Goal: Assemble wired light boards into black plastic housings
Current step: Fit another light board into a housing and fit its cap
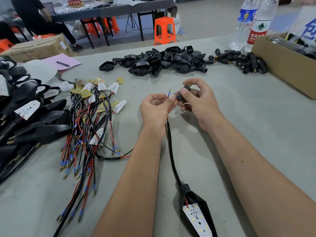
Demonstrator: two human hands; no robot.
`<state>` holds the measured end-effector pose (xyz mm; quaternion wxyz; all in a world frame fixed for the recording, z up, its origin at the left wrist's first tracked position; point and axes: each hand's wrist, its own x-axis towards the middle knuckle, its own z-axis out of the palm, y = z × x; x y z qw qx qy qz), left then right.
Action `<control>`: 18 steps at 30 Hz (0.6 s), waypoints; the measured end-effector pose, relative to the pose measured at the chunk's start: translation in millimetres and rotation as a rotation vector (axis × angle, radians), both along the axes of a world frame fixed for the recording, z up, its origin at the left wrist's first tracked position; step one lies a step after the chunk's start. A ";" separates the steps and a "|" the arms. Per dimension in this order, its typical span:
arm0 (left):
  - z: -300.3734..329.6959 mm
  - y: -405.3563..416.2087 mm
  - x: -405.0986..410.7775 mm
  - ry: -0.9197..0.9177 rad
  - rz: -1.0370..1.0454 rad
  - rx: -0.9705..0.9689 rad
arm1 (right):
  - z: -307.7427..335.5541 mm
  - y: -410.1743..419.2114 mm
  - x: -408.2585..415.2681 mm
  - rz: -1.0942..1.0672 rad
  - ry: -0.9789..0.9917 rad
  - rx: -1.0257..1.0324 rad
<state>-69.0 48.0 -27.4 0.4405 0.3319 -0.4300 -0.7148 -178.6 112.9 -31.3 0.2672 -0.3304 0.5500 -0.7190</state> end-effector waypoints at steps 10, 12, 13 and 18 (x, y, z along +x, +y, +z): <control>5.1 -4.0 2.8 -0.121 -0.176 0.008 | -2.3 -3.4 -2.6 -0.164 -0.128 -0.063; 6.2 -3.1 4.3 -0.179 -0.243 -0.054 | -3.3 -3.3 -4.7 -0.208 -0.154 -0.093; 6.1 -2.9 4.9 -0.203 -0.269 -0.081 | -3.8 -3.4 -5.9 -0.234 -0.162 -0.102; 2.7 -4.5 4.3 -0.217 -0.240 -0.087 | -4.2 -4.7 -9.5 -0.314 -0.198 -0.135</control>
